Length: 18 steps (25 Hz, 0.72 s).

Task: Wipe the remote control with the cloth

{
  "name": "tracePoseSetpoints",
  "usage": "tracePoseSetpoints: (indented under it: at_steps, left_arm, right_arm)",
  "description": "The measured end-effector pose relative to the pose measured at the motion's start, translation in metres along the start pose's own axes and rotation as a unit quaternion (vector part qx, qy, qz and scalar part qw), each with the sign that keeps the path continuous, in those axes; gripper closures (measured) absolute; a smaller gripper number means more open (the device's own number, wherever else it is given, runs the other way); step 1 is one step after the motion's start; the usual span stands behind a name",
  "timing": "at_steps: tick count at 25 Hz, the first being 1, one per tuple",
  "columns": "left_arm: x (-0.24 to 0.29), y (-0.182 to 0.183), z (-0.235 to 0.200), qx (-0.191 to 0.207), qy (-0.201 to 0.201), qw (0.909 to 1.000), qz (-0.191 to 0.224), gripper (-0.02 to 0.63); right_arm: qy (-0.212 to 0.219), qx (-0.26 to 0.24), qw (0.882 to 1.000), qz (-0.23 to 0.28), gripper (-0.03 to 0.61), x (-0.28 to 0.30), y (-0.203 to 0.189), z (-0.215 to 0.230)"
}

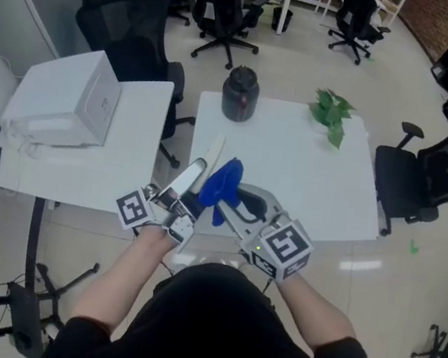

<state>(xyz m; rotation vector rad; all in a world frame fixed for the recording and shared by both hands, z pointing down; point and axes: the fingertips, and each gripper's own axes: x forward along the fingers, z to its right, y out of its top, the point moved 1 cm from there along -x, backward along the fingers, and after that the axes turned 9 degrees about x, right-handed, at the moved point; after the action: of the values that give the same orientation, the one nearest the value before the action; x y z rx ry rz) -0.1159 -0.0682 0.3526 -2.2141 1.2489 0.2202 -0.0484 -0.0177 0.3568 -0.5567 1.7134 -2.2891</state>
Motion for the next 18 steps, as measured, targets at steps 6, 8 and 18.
tracePoseSetpoints:
  at_steps: [6,8,18]
  left_arm:
    - [0.001,-0.013,0.007,-0.012,-0.012,0.9996,-0.021,0.408]
    - [-0.003,-0.023,0.007,-0.018,-0.012,0.9990,-0.039,0.408]
    - [-0.011,-0.068,0.009,0.005,-0.017,0.9902,-0.139,0.408]
  right_arm:
    - [0.019,0.007,1.000,-0.022,0.459,0.007,-0.012,-0.012]
    - [0.001,0.012,1.000,-0.017,0.459,0.002,-0.009,-0.001]
    - [-0.073,0.018,0.997,0.006,0.459,-0.021,0.010,0.054]
